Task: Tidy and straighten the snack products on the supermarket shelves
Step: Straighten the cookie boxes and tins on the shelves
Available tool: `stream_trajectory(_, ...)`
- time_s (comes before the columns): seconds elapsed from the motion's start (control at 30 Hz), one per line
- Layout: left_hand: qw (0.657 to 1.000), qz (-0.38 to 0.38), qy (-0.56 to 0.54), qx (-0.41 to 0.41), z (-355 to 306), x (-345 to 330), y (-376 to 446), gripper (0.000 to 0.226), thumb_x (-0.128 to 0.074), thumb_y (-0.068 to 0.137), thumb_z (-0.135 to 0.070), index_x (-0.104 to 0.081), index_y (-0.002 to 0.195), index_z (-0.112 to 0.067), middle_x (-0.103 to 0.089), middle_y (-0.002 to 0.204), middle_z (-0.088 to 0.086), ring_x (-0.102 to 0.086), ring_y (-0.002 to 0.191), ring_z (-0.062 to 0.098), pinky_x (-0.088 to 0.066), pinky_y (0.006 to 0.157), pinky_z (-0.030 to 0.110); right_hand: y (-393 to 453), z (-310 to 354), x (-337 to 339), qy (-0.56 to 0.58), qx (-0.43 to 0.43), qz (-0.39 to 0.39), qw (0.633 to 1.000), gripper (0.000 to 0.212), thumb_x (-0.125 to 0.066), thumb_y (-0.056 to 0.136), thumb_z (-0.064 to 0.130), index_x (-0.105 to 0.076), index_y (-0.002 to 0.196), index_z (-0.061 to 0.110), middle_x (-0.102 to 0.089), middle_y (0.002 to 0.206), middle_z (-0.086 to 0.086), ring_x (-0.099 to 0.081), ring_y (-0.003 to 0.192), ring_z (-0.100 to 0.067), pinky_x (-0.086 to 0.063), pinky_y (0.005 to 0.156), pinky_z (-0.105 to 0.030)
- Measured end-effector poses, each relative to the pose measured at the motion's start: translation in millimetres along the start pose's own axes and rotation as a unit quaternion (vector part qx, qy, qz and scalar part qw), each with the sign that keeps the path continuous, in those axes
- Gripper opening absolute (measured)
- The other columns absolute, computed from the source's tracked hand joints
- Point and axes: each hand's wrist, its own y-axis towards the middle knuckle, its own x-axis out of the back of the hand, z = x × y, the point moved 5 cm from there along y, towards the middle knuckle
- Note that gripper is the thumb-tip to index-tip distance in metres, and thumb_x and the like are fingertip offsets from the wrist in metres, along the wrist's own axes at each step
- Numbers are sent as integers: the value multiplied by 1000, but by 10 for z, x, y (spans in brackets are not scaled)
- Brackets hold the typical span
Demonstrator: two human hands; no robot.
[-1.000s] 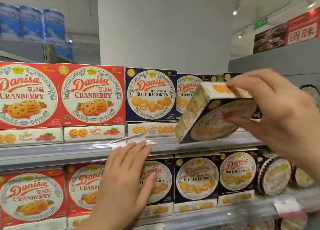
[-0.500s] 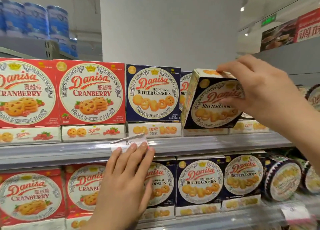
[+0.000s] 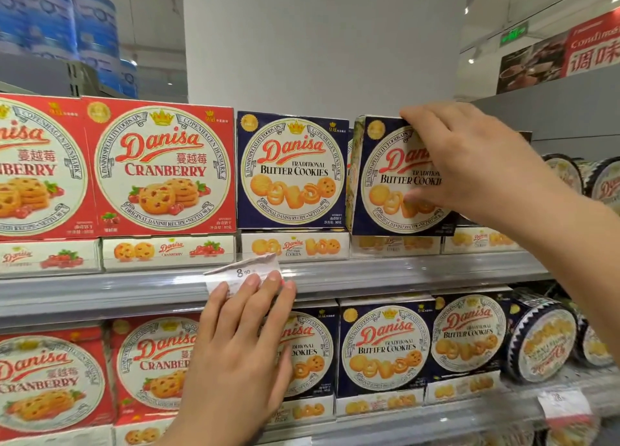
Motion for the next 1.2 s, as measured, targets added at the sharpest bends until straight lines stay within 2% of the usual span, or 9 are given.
stream_trajectory(0.2,1000,-4,4,3,-21,-11,3,72,-53,84,-39,-48,150,-10,-48,152,12,-42,140,34,-26,118,59,144,-41,-63,40,4,42,998,103,-87,73,39,-28,155,21,-47,150,-6,-47,133,-31,-45,103,-47)
stream_trajectory(0.47,1000,12,17,1,-29,-16,2,74,-52,83,-40,-47,150,-9,-45,153,13,-40,141,36,-24,119,59,228,-84,-204,72,-2,58,996,100,-85,77,36,-26,157,21,-46,153,-4,-48,134,-28,-44,105,-43)
stream_trajectory(0.87,999,38,25,3,-35,-37,2,78,-53,83,-41,-42,153,-10,-43,156,12,-37,144,35,-23,120,59,261,-88,-295,77,-8,78,994,100,-84,80,33,-22,158,20,-43,156,-5,-44,138,-28,-40,110,-42)
stream_trajectory(0.97,999,44,25,4,-40,-30,5,77,-53,83,-42,-43,153,-10,-42,155,12,-37,144,35,-21,121,58,254,-86,-300,74,-3,73,995,103,-82,81,36,-18,159,18,-41,157,-7,-42,140,-29,-38,113,-42)
stream_trajectory(1.07,998,51,21,6,-40,-18,7,76,-52,84,-42,-43,153,-11,-42,155,11,-38,144,35,-23,120,58,191,-77,-296,51,-3,57,997,106,-76,80,49,-14,159,16,-33,161,-10,-32,147,-31,-29,120,-49)
stream_trajectory(1.13,998,55,19,7,-50,0,10,76,-53,83,-41,-43,153,-12,-42,155,11,-38,144,34,-23,120,58,24,-39,-218,63,-25,21,997,103,-70,82,53,-15,160,15,-30,163,-12,-27,150,-33,-24,122,-50)
stream_trajectory(1.2,998,58,15,13,-55,25,25,76,-55,84,-40,-43,153,-11,-42,155,11,-37,145,34,-24,120,59,-248,72,-101,132,-46,-35,990,92,-66,85,48,-23,158,13,-38,158,-14,-34,146,-33,-27,119,-46)
